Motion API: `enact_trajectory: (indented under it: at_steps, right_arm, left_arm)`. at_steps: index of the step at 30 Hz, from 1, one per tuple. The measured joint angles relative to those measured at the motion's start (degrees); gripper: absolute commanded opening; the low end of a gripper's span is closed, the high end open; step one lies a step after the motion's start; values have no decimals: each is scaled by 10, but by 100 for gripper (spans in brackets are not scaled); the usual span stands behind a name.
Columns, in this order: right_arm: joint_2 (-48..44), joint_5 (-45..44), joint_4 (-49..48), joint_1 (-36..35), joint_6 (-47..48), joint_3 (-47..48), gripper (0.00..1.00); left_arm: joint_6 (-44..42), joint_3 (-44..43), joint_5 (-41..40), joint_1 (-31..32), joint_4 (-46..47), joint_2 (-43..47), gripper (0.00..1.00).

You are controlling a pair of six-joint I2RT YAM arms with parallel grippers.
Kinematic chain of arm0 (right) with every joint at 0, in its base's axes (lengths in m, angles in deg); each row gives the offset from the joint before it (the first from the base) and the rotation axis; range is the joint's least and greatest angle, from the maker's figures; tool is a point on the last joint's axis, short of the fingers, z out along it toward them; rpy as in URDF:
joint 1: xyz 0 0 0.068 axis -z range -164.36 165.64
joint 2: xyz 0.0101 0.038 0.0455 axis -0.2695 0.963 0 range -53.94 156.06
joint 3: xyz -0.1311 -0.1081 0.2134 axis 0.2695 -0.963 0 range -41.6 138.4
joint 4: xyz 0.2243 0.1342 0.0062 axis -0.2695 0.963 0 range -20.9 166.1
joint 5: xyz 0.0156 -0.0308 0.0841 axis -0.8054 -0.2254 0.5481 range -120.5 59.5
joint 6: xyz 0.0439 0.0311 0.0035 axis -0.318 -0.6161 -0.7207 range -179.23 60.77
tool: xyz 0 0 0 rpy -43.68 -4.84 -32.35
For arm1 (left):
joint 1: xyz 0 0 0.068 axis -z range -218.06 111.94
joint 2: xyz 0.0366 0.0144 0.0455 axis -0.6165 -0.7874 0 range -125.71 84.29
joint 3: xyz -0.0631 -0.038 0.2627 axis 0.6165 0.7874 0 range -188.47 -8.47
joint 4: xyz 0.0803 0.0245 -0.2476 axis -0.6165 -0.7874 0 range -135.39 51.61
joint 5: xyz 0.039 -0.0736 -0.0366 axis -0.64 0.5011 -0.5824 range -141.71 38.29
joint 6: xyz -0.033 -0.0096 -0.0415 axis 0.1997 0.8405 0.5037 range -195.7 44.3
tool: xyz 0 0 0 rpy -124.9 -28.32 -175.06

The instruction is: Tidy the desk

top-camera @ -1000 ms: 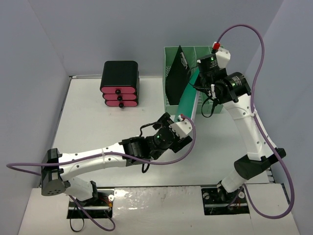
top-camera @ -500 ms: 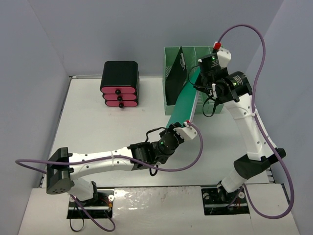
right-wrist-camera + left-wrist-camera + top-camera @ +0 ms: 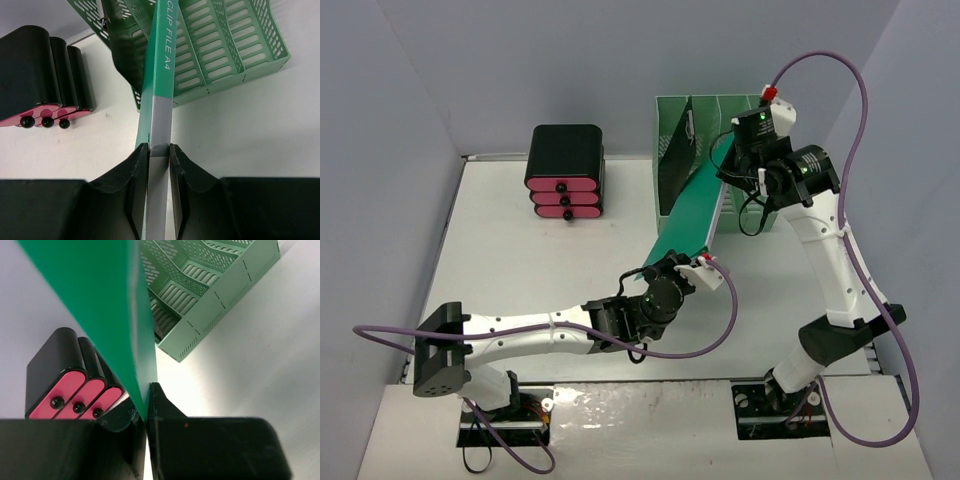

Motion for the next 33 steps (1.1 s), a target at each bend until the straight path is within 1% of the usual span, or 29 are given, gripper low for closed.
enact_trajectory:
  at_steps: [5,13,21,30,33]
  right_arm:
    - [-8,30,1,8,-5,-19,38]
    - [-22,87,-2,17,-16,-64,44]
    - [-39,145,-26,35,-51,-131,45]
    - [-56,182,-44,52,-67,-180,46]
    - [-71,210,-51,71,-70,-207,46]
  left_arm:
    - [-24,2,-14,4,27,3,0]
    - [-66,2,-28,9,72,9,0]
    - [-94,7,-37,12,100,10,0]
    - [-103,13,-38,12,100,16,0]
    - [-107,14,-38,12,100,23,0]
